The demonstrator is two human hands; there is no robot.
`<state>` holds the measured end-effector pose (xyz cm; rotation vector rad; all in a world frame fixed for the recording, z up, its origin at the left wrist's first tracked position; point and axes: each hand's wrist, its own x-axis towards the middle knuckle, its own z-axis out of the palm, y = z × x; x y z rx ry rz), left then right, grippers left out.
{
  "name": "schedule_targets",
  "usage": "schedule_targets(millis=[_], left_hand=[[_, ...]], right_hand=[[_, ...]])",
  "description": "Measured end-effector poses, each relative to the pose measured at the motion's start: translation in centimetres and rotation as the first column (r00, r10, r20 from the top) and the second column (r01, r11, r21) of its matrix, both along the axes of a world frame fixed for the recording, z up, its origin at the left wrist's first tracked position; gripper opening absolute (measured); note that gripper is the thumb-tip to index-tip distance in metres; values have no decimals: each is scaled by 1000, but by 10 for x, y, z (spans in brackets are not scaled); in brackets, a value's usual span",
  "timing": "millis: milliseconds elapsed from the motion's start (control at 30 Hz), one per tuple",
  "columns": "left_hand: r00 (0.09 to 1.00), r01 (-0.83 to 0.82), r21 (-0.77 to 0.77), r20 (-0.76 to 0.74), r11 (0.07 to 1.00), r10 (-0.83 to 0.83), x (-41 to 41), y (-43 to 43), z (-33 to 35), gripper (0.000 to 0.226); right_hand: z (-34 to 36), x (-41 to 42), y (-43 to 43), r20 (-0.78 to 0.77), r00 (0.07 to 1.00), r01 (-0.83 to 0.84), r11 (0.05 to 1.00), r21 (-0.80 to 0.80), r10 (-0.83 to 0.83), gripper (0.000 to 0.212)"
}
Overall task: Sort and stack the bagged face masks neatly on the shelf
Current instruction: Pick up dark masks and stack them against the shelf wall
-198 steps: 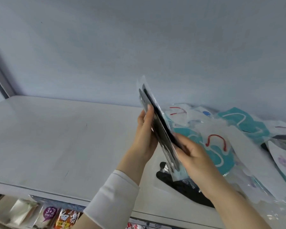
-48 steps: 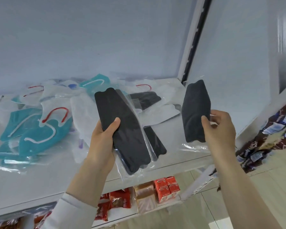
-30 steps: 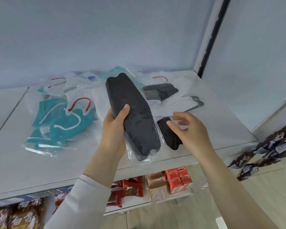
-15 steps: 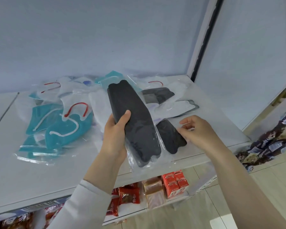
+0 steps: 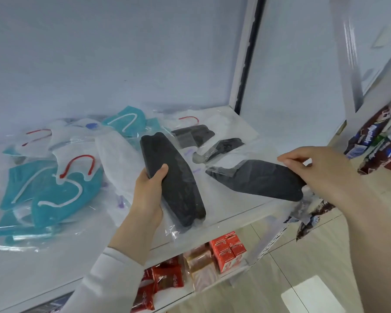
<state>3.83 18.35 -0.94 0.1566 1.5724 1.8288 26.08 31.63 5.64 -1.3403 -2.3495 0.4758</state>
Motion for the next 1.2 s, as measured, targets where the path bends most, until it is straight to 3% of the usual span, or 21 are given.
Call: schedule_targets(millis=[100,233,400,933,1033,1200], left_hand=[[1000,3,14,4,1000,-3,0,-1,3,32],[1000,25,84,10,996,-26,-1,-2,12,25],[1000,8,161,9,987,-10,-10,-8,29,2],[995,-80,304,84,949,56,-36,-4,53,10],[986,-150,315,117,937,119,-39,-6,51,9],[984,-160,307,127,938,126,-30,3,38,28]], right_hand=[[6,-2,3,-34,999,-46,988,-148,42,18],[-1,-7,-1,35,991,-109,942,-317,126,16],[19,8,-12,-95,986,-162,936,-312,139,16],[88,31,-26,-397,906,-223,962,-160,144,27],[82,20,-25,-537,837,-187,977,-102,104,27],[31,-41,-31,-783,620,-169,983,-67,53,26]])
